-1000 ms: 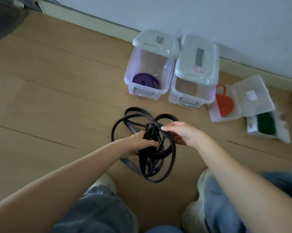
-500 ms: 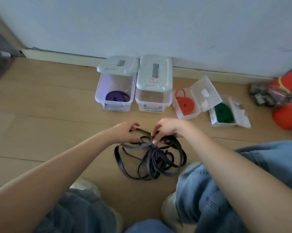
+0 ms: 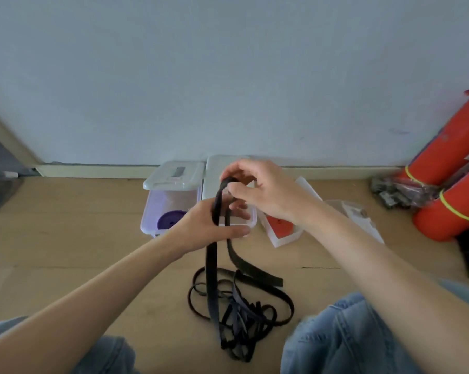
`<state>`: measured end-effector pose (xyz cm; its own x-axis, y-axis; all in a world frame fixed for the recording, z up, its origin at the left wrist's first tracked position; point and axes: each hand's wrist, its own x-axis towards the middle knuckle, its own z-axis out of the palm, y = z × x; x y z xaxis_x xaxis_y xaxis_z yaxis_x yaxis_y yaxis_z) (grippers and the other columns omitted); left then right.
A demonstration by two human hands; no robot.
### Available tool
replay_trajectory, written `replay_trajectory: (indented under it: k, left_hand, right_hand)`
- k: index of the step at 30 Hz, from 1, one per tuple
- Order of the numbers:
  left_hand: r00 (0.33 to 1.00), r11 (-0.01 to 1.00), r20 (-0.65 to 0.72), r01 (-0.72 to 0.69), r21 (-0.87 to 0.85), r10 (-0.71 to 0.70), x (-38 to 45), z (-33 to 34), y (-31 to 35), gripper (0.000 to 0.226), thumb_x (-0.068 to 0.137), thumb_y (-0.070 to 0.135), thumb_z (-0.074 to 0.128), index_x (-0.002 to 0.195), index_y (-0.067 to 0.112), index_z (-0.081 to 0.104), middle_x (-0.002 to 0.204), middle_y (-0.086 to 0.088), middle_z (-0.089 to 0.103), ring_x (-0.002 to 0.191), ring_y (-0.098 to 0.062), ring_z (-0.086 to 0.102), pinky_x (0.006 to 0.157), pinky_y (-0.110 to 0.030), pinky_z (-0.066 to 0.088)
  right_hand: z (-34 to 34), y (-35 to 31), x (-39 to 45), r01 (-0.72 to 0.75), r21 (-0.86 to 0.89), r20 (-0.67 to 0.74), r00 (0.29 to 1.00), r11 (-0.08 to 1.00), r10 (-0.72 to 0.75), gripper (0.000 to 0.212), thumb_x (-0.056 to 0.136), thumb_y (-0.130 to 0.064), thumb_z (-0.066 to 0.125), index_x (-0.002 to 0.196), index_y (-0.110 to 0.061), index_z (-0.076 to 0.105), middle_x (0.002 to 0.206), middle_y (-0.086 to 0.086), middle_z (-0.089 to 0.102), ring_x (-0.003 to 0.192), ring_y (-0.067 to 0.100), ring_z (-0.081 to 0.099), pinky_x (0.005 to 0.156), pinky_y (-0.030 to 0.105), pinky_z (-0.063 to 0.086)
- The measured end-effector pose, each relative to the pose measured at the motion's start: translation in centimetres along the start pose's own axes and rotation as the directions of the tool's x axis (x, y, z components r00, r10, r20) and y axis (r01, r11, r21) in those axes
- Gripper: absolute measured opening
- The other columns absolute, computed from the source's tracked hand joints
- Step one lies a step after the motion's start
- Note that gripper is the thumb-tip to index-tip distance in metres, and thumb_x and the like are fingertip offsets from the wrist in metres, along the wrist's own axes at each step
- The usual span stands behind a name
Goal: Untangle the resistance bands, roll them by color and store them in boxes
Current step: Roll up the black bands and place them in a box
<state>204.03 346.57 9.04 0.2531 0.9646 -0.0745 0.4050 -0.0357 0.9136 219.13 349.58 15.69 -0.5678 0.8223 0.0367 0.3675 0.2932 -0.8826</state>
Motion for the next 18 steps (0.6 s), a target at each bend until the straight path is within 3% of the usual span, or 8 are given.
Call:
replay_trajectory:
  k: [3,5,7,8,10,13,15,18]
  left_hand:
    - [0.994,0.990,-0.089,-0.081,-0.119,0.071,0.0,0.5,0.1,0.016,0.080,0.018,0.071,0.069,0.027,0.063,0.065,0.008,0.070,0.070,-0.004,0.067,0.069,-0.009,0.049]
    - [0.992,0.984,-0.109,-0.080,-0.161,0.063,-0.2,-0.2,0.2,0.020,0.082,0.016,0.068,0.067,0.020,0.056,0.054,0.006,0.062,0.061,-0.011,0.065,0.070,-0.024,0.055]
    - [0.987,0.996,-0.151,-0.065,-0.055,0.056,-0.3,-1.2,-0.1,0.024,0.084,0.021,0.065,0.064,0.019,0.052,0.048,0.008,0.057,0.052,-0.006,0.058,0.059,-0.023,0.049]
    - [0.984,0.999,-0.173,-0.046,0.027,0.050,-0.4,-1.6,-0.3,0.027,0.084,0.025,0.064,0.062,0.019,0.050,0.045,0.009,0.054,0.046,-0.003,0.053,0.054,-0.019,0.044]
    - [0.982,0.989,-0.183,-0.027,0.144,0.053,-0.8,-2.1,-0.3,0.027,0.084,0.025,0.063,0.062,0.016,0.051,0.041,0.012,0.050,0.039,-0.001,0.046,0.046,-0.017,0.040]
    - [0.993,0.949,-0.069,-0.069,0.308,0.095,-1.4,-2.1,0.2,0.028,0.083,0.019,0.064,0.060,0.020,0.048,0.040,0.011,0.047,0.038,0.000,0.046,0.042,-0.010,0.035]
    - [0.996,0.915,0.016,-0.082,0.395,0.083,-1.6,-1.4,0.5,0.033,0.081,0.020,0.065,0.056,0.023,0.044,0.039,0.010,0.045,0.037,0.003,0.047,0.040,-0.008,0.034]
    - [0.997,0.924,0.051,-0.070,0.376,0.055,-1.7,-1.1,0.8,0.029,0.077,0.023,0.065,0.056,0.024,0.046,0.037,0.014,0.050,0.037,0.003,0.049,0.040,-0.006,0.033]
  right_hand:
    - [0.2,-1.0,0.0,0.025,0.318,-0.059,0.998,0.948,-0.007,0.017,0.089,0.004,0.051,0.090,-0.009,0.062,0.079,0.003,0.062,0.069,0.014,0.065,0.076,0.034,0.058]
    - [-0.2,-1.5,0.2,0.053,0.470,-0.122,0.993,0.881,0.006,0.018,0.089,0.008,0.047,0.089,-0.003,0.062,0.078,0.007,0.059,0.068,0.012,0.062,0.070,0.030,0.058]
    - [-1.1,-1.5,0.1,0.011,0.521,-0.150,0.986,0.854,0.079,0.018,0.089,0.008,0.047,0.089,-0.001,0.062,0.081,0.011,0.058,0.070,0.012,0.062,0.067,0.026,0.057]
    - [-1.7,-1.3,-0.1,-0.065,0.463,-0.116,0.984,0.884,0.133,0.016,0.089,0.007,0.049,0.091,-0.002,0.062,0.085,0.012,0.059,0.073,0.014,0.063,0.067,0.026,0.057]
    - [-2.5,-0.7,-0.6,-0.245,0.084,0.017,0.969,0.966,0.245,0.017,0.086,-0.001,0.059,0.099,-0.012,0.060,0.100,0.006,0.060,0.081,0.015,0.065,0.072,0.026,0.058]
    - [-2.2,-0.4,-1.0,-0.174,-0.462,0.151,0.951,0.869,0.271,0.056,0.074,-0.027,0.076,0.122,-0.028,0.047,0.121,-0.014,0.049,0.103,0.006,0.054,0.087,0.025,0.046]
    - [-0.8,-0.4,-1.1,-0.062,-0.527,0.230,0.950,0.848,0.212,0.064,0.069,-0.035,0.078,0.124,-0.028,0.045,0.116,-0.015,0.052,0.099,0.004,0.051,0.082,0.020,0.042]
    - [0.4,-0.2,-1.0,-0.032,-0.548,0.322,0.914,0.836,0.246,0.025,0.076,-0.036,0.074,0.087,-0.021,0.056,0.079,-0.005,0.062,0.067,0.007,0.056,0.059,0.015,0.041]
